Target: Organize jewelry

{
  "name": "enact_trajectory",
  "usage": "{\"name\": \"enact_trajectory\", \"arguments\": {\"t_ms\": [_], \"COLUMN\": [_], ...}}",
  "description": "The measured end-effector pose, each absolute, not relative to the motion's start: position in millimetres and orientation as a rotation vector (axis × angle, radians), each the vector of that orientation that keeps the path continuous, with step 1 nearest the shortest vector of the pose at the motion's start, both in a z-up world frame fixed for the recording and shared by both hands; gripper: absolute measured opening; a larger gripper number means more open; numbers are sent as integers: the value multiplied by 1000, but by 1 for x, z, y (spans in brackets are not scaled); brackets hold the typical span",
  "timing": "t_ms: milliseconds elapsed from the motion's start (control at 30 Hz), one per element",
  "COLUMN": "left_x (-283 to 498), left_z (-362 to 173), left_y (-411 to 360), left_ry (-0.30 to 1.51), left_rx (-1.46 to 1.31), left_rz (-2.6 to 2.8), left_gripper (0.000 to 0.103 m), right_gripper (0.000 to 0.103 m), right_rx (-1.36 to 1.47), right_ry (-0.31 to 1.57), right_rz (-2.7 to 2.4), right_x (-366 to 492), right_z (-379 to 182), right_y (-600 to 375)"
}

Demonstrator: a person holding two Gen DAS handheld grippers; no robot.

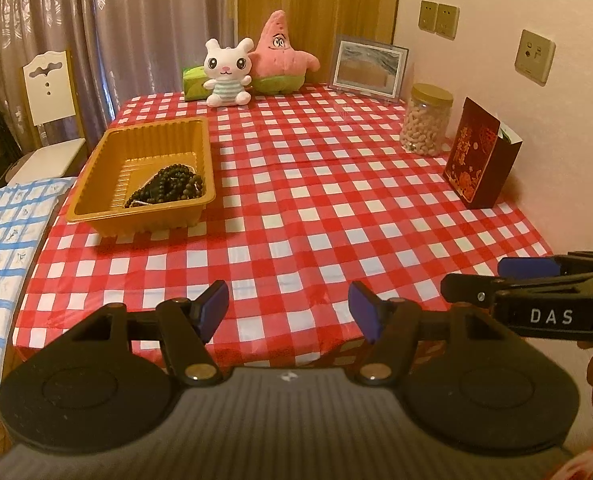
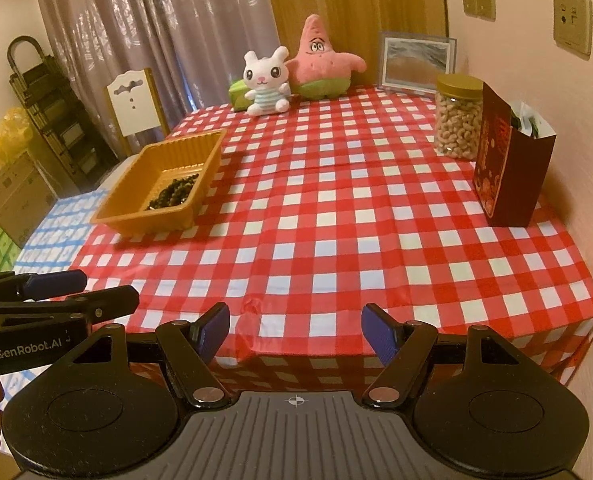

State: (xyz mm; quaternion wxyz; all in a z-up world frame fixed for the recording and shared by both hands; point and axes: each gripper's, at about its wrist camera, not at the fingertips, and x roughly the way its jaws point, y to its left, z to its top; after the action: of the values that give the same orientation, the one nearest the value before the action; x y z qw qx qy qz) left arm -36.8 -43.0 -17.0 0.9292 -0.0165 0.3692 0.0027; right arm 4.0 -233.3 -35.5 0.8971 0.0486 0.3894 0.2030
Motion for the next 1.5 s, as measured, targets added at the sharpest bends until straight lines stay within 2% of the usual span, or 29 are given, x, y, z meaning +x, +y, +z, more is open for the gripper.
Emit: {"name": "enact_trajectory", "arguments": {"t_ms": [1500], "left_x": [-28], "left_z": [-14], "left_y": [-44], "left_ry": [749], "left_rx": [-31], "left_rz": [11], "left_gripper": [64], "right_gripper": [73], "right_rx": [101], "right_ry": [807], "right_rz": [422], "right_x": [6], "right_z": [-36], "right_y": [-233]}}
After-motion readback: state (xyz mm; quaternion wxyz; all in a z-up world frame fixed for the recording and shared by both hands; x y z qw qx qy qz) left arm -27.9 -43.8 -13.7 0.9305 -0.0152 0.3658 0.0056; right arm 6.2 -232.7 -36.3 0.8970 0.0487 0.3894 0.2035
